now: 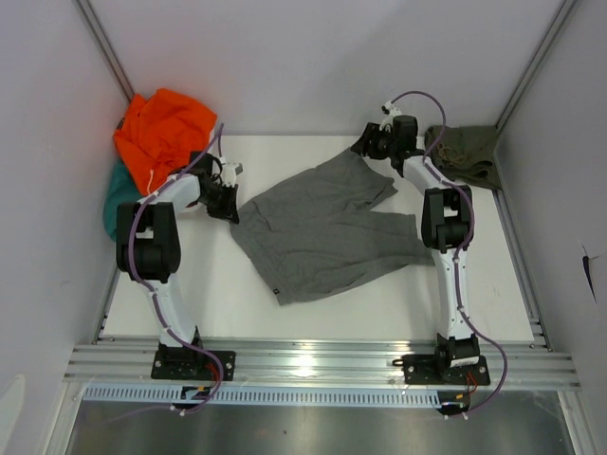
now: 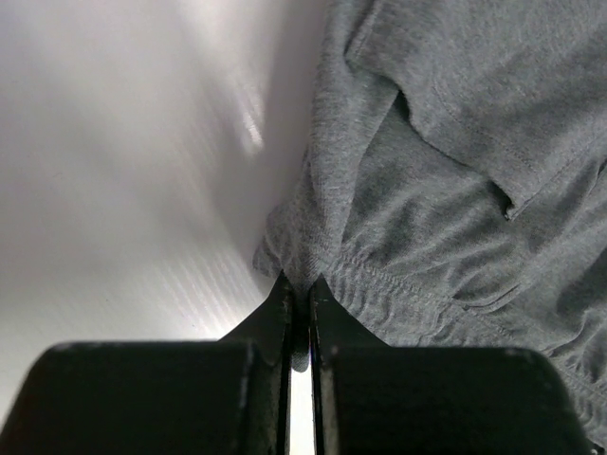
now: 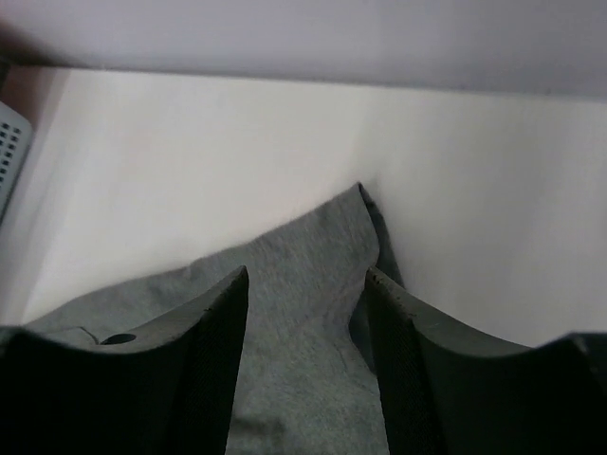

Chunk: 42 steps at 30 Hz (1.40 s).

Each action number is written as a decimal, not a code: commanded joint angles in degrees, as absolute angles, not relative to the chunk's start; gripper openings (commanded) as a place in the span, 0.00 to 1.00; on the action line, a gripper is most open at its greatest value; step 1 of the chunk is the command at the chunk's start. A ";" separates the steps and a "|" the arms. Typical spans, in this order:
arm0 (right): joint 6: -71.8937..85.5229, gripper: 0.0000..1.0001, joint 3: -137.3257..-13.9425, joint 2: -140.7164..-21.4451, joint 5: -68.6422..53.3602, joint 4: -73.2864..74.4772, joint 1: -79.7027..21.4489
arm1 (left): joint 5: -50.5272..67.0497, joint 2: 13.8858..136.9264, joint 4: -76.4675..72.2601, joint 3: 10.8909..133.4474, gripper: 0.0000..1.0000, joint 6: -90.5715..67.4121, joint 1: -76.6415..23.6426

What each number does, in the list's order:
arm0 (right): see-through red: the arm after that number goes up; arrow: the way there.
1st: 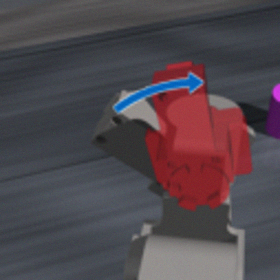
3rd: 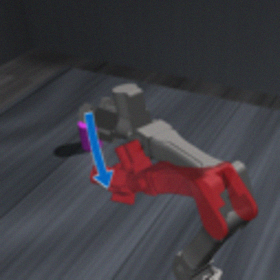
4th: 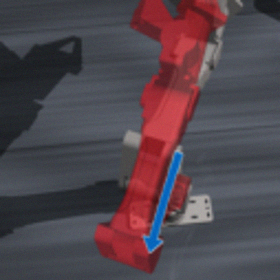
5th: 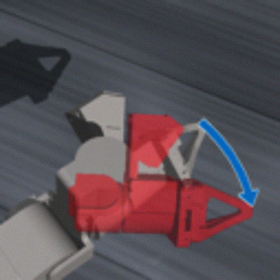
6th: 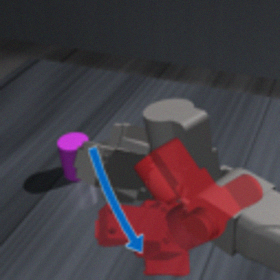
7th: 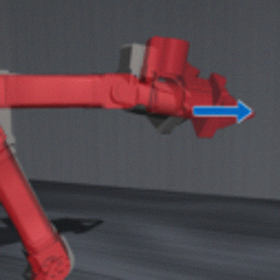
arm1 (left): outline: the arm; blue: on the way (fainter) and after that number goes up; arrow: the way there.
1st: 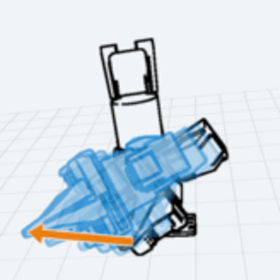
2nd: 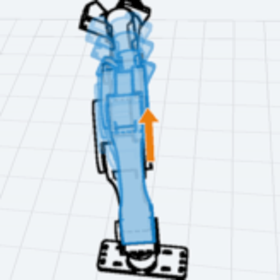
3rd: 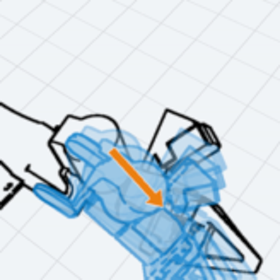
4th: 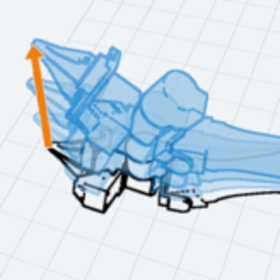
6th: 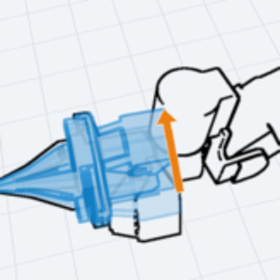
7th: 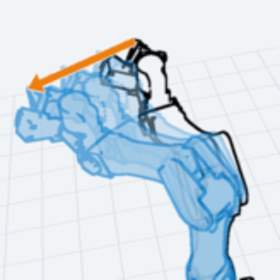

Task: Fold and stack the shorts

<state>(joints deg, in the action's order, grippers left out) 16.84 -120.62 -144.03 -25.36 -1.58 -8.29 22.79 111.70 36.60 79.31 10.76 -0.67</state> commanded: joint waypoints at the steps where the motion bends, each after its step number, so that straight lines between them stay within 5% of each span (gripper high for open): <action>1: 15.56 0.54 -125.24 -147.39 -26.19 4.04 -8.96 | 22.41 111.71 37.00 81.47 0.00 12.48 -1.76; 10: 13.80 0.57 -131.75 -151.35 -16.88 9.15 -12.13 | 21.62 111.36 36.91 81.92 0.00 12.83 -2.02; 17: 12.83 0.41 -133.85 -153.10 -13.01 6.25 -13.45 | 21.01 109.78 36.30 80.51 0.00 13.45 -2.28; 33: 10.37 0.52 -142.12 -157.67 -7.03 9.22 -13.10 | 20.30 109.60 36.65 80.42 0.00 14.06 -2.99; 39: 10.64 0.27 -143.53 -158.20 -10.37 13.27 -12.92 | 20.30 109.51 36.74 80.42 0.00 14.15 -2.99; 42: 9.93 0.26 -143.26 -157.94 -12.57 14.94 -13.27 | 20.39 109.51 36.91 80.33 0.00 14.15 -2.99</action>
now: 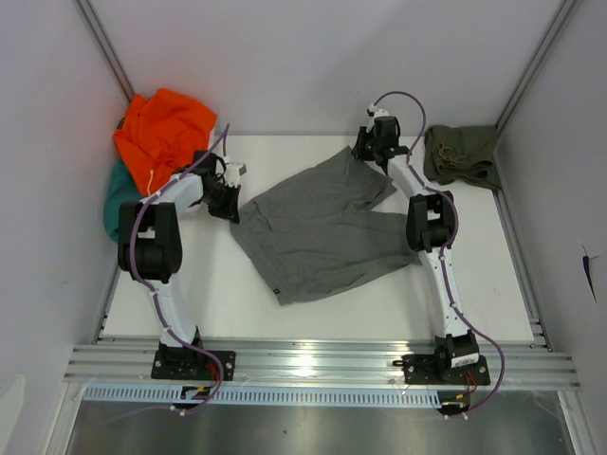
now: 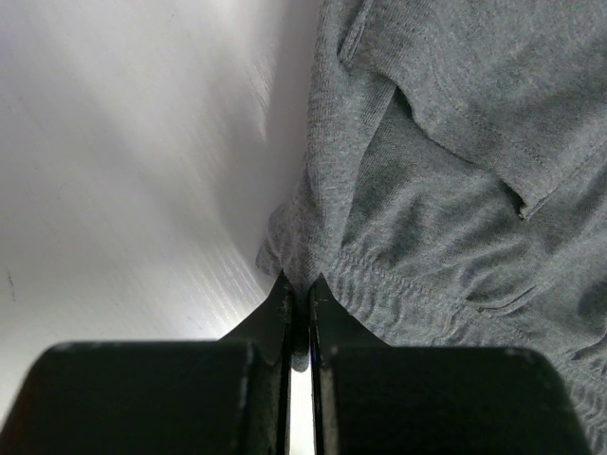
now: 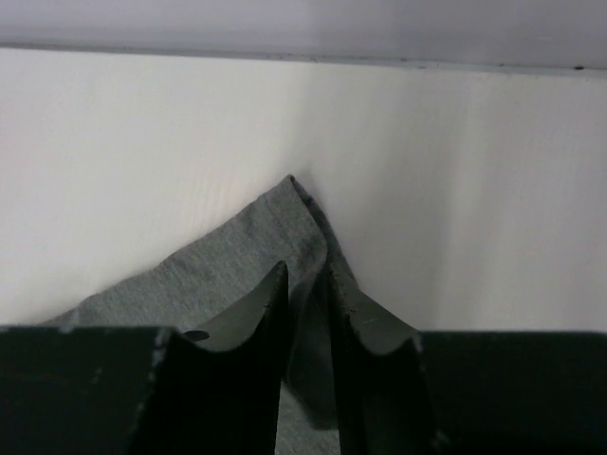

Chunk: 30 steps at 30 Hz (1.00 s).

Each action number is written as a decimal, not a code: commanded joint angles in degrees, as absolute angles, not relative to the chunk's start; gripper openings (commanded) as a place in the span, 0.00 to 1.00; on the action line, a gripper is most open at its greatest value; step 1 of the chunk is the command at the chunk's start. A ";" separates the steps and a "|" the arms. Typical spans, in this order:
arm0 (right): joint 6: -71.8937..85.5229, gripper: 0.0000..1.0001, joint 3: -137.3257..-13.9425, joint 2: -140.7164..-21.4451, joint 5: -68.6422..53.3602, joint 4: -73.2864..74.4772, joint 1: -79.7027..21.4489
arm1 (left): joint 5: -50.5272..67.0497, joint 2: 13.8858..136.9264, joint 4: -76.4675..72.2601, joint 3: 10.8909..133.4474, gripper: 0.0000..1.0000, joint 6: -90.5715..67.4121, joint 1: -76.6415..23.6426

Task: Fold and stack the shorts

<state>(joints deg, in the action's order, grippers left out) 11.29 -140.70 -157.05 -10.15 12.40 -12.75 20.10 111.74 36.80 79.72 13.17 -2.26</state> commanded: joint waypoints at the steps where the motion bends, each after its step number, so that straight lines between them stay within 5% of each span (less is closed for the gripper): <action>1: 9.76 0.27 -143.26 -157.94 -12.92 15.20 -13.36 | 20.39 109.51 36.83 80.07 0.00 14.15 -2.99; 5: 10.72 0.20 -143.35 -158.20 -13.54 13.80 -13.54 | 20.13 109.25 36.83 80.07 0.00 14.24 -2.99; 9: 12.56 0.00 -143.97 -158.90 -13.27 11.78 -13.45 | 20.13 109.25 36.74 79.63 0.00 14.33 -3.08; 16: 19.32 0.00 -141.16 -158.47 -14.15 -1.64 -11.96 | 20.48 109.34 37.00 79.72 0.01 14.41 -3.08; 24: 24.35 0.02 -139.49 -157.06 -11.42 1.41 -6.51 | 19.69 109.07 36.91 79.37 0.00 14.06 -3.08; 27: 23.12 0.69 -138.25 -156.71 -13.09 1.93 -5.98 | 20.13 109.77 37.09 79.80 0.01 13.89 -3.08; 30: 21.89 0.83 -138.08 -156.45 -14.06 1.76 -5.71 | 19.95 110.13 37.18 80.33 0.00 13.89 -2.99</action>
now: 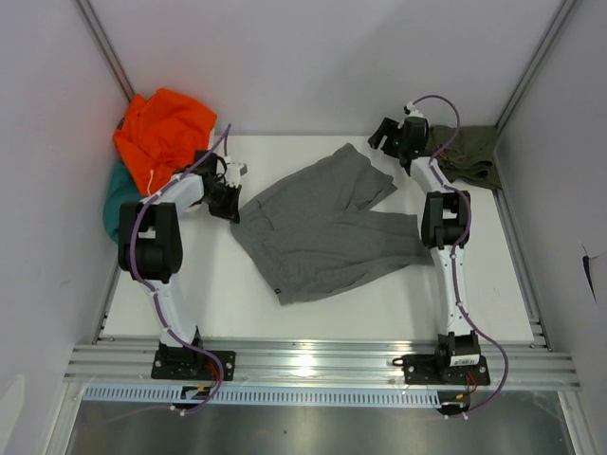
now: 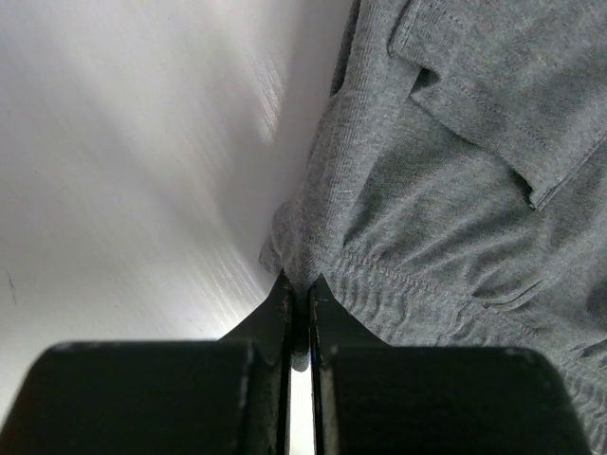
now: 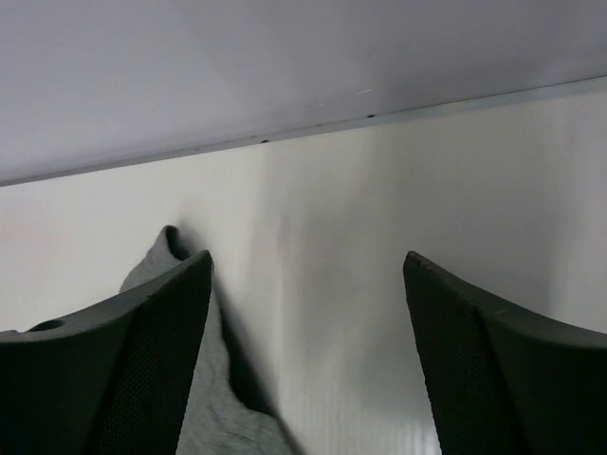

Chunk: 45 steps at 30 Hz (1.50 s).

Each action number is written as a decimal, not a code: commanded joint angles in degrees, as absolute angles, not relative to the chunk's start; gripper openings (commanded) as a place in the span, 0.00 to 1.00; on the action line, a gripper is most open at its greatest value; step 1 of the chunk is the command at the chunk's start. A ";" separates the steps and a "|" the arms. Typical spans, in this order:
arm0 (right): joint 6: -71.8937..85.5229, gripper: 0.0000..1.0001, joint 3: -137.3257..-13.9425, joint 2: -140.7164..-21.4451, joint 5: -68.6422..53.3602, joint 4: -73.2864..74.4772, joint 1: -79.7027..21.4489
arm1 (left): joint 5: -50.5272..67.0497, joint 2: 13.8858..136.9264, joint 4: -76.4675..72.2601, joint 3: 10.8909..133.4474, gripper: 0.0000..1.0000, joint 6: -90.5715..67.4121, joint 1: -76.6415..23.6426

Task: Fold and stack the shorts

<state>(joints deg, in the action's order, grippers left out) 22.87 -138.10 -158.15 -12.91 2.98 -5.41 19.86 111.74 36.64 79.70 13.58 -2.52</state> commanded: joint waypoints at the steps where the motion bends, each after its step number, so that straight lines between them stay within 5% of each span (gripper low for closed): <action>1: 21.88 0.84 -137.99 -156.18 -14.50 1.58 -5.36 | 19.69 110.04 37.26 80.33 0.00 13.89 -2.99; 8: 19.09 0.89 -130.97 -148.73 -17.49 3.59 -3.69 | 18.55 110.04 37.18 80.60 0.01 13.71 -2.90; 25: 15.03 0.89 -69.66 -95.64 -3.34 11.07 -0.71 | 16.88 112.58 39.11 87.08 0.01 13.18 -2.72; 34: 16.09 0.66 -57.65 -89.90 -6.14 7.12 3.34 | 16.35 117.42 42.10 96.15 0.02 12.57 -0.44; 36: 15.73 0.62 -58.35 -92.18 -7.64 6.94 3.16 | 16.35 117.95 43.07 97.64 0.15 12.74 -0.44; 37: 15.65 0.58 -58.53 -92.72 -7.12 7.03 2.55 | 16.17 117.86 43.15 97.65 0.30 12.83 -0.44; 45: 15.47 0.50 -59.32 -98.52 -9.49 4.83 1.06 | 14.60 112.94 44.20 97.38 0.77 13.80 -0.18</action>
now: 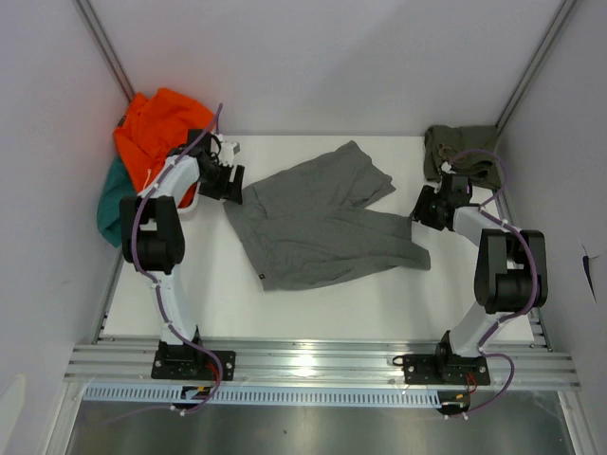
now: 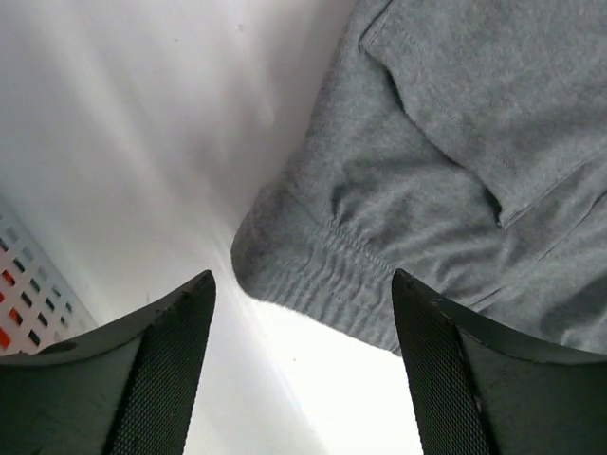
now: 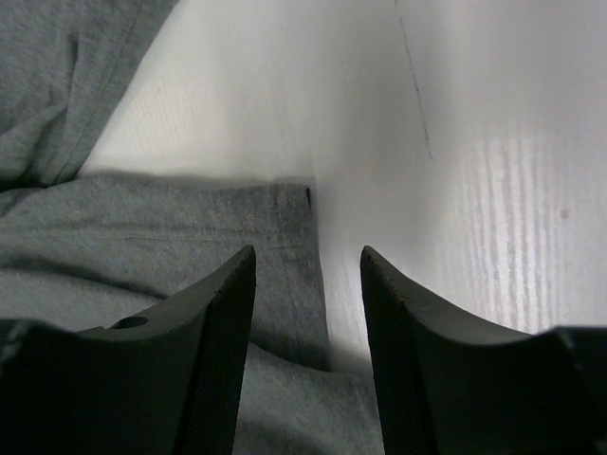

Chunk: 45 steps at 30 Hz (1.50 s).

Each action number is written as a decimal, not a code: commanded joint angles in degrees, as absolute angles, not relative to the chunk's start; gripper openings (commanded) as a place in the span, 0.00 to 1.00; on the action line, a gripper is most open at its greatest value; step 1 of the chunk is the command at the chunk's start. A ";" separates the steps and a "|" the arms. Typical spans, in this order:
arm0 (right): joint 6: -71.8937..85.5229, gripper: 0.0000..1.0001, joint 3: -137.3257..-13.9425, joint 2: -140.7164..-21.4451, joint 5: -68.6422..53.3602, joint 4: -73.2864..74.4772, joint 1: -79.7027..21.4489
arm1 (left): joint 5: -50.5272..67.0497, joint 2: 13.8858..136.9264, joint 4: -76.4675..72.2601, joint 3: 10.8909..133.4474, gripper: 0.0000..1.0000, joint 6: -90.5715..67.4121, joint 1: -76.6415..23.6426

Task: Fold and stack the shorts

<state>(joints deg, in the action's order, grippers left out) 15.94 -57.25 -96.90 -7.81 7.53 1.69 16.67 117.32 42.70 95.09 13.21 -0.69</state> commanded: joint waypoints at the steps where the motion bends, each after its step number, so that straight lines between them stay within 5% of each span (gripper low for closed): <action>1: 15.56 0.50 -59.85 -99.74 -9.49 4.66 0.88 | 14.24 112.24 44.73 97.56 0.79 13.89 -0.18; 9: 16.96 0.49 -61.34 -104.85 -12.12 1.32 1.14 | 17.48 90.55 37.98 77.28 0.80 24.16 -6.41; 18: 16.88 0.25 -64.77 -108.11 -14.85 3.24 1.14 | 19.43 71.12 32.34 53.80 0.80 36.47 -18.62; 35: 14.50 0.29 -65.65 -108.72 -15.64 7.29 0.53 | 21.98 58.98 38.15 42.72 0.88 45.09 -32.07; 45: 13.98 0.30 -65.30 -107.49 -16.17 8.17 0.44 | 15.04 68.20 34.72 43.51 0.84 39.82 -38.93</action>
